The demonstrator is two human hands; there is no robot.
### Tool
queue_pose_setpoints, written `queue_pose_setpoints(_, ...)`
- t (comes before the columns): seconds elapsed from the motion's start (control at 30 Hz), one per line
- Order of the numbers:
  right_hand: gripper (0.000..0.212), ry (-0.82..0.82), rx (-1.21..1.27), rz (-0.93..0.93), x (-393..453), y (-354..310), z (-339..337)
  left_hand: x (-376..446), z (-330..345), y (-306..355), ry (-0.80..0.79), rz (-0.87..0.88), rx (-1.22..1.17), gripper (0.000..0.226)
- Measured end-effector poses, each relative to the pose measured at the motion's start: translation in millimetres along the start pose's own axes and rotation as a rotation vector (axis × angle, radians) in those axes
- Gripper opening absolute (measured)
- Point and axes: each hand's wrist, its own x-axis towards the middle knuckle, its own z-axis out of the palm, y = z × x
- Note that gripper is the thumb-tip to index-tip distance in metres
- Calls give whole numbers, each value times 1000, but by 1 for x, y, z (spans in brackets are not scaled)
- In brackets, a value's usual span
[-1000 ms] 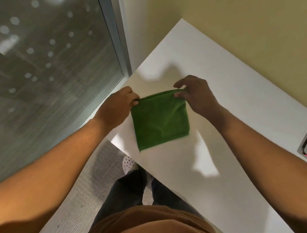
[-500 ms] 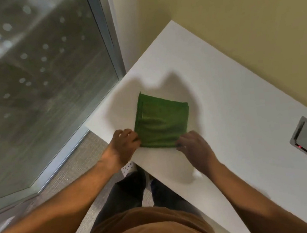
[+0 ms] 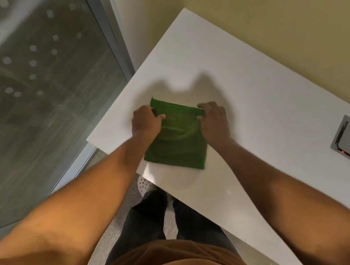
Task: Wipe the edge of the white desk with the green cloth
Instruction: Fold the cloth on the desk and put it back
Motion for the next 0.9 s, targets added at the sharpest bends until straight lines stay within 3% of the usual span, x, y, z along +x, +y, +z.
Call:
queue_pose_setpoints(0.1, 43, -121, -153, -95, 17, 8, -4, 12, 0, 7, 13, -67, -47, 56)
queue_pose_setpoints(0.2, 35, -165, -152, -131, 27, 15, -9, 18, -1, 6, 15, -125, -185, 59)
queue_pose_setpoints(0.4, 14, -180, 27, -158, 37, 19, -18, 29, -10, -3, -165, -40, -351, 33)
queue_pose_setpoints(0.47, 12, -150, 99, -94, 40, 18, -18, 33, -14, -4, -121, 25, -368, 24)
queue_pose_setpoints(0.53, 20, -119, 128, 4, 41, 15, -15, 37, -13, -5, -43, 67, -262, 31)
queue_pose_setpoints(0.7, 66, -36, 271, 317, 19, 3, -8, 24, -8, -6, 107, 55, -121, 55)
queue_pose_setpoints(0.8, 83, -42, 402, 524, -15, 5, 0, -1, -6, -24, 58, -47, -94, 63)
queue_pose_setpoints(0.9, 80, -119, 476, 649, -43, 4, 14, -25, 0, -41, -29, -146, -103, 61)
